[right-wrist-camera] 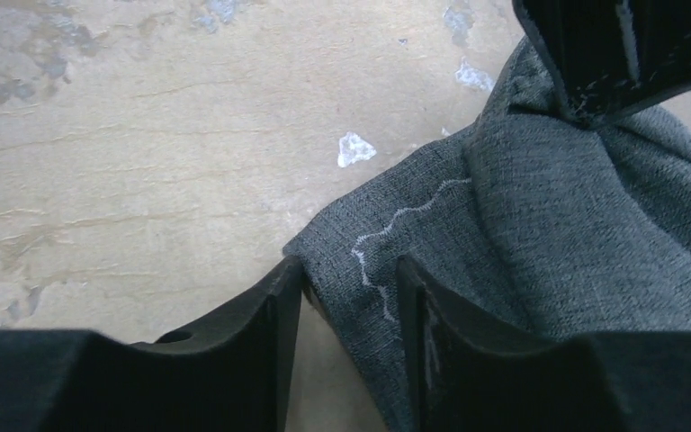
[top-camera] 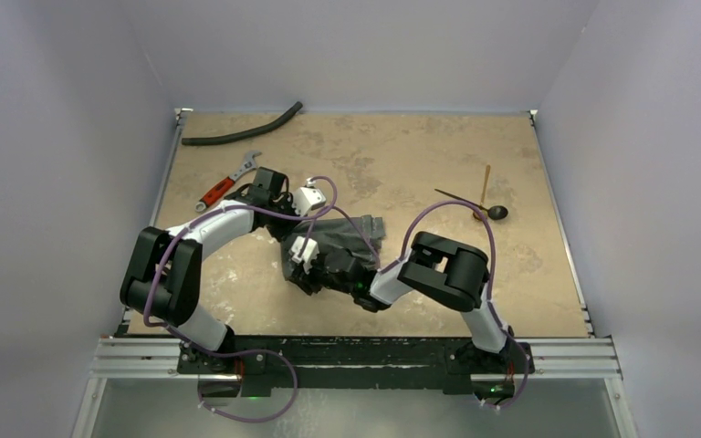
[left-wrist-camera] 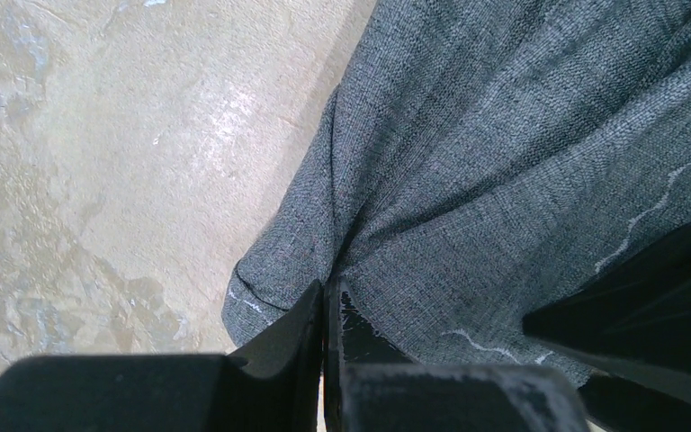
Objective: Fold the napkin into a case and place the utensils inside
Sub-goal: Pick up the top corner of the smaller rectangle folded napkin from the center of the board.
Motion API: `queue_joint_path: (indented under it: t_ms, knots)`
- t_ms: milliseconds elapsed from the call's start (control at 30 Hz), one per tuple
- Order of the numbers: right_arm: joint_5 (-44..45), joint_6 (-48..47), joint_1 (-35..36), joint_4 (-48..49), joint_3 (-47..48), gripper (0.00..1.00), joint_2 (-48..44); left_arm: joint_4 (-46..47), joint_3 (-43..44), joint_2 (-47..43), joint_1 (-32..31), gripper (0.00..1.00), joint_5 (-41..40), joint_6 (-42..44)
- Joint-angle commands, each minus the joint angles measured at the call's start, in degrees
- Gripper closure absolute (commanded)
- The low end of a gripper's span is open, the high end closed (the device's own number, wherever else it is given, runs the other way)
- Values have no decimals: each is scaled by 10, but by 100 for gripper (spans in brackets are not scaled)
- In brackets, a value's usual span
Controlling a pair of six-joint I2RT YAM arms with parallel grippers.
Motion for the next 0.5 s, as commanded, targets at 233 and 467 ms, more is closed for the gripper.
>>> queue_joint_path:
  t_ms: [233, 467]
  knots:
    - [41, -12, -1, 23, 26, 100, 10, -13, 6, -5, 2, 100, 19, -5]
    - [-2, 49, -36, -2, 15, 100, -52, -18, 6, -5, 2, 100, 24, 0]
